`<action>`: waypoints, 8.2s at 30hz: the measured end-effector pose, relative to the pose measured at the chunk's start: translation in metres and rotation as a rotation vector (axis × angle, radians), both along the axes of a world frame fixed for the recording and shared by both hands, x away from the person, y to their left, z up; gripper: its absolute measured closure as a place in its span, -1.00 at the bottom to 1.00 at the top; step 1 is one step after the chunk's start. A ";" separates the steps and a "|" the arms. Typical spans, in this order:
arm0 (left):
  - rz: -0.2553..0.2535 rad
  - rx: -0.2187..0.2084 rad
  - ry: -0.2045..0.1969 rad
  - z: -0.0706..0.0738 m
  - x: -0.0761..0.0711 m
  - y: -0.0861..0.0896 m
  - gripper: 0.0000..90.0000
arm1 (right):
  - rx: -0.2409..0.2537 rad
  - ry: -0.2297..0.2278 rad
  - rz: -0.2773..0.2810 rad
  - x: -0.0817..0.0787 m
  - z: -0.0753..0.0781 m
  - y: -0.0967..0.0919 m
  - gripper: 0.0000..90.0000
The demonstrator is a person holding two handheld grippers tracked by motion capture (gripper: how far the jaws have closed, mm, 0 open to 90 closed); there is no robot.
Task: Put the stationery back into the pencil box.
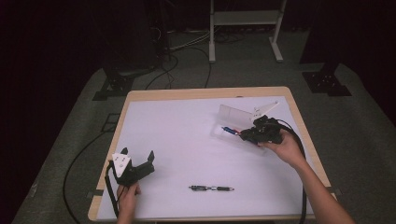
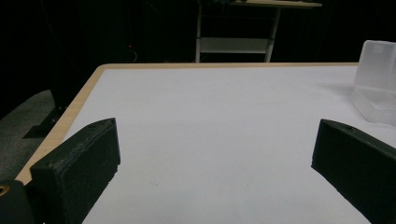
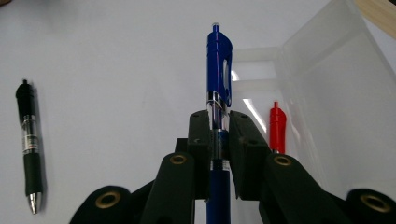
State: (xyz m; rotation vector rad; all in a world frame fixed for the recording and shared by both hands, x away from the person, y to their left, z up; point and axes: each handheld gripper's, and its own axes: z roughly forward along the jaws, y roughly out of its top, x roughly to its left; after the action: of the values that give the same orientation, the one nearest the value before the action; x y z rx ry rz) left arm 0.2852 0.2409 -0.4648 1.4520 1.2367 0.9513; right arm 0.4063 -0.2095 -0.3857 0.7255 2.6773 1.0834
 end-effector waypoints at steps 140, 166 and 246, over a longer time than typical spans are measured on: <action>-0.003 -0.006 0.001 0.000 -0.001 0.001 -0.99 | -0.015 0.069 0.349 -0.109 -0.064 0.097 0.06; -0.003 -0.006 0.000 0.000 -0.001 0.001 -0.99 | -0.053 0.032 0.343 -0.110 -0.078 0.110 0.68; -0.006 -0.010 -0.001 0.000 -0.001 0.001 -0.99 | 0.018 0.020 -0.061 0.015 -0.026 -0.007 0.75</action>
State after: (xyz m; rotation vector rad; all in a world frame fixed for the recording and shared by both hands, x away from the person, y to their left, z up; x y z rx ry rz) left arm 0.2842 0.2422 -0.4647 1.4460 1.2340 0.9410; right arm 0.4214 -0.2166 -0.4119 0.8201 2.6466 1.0919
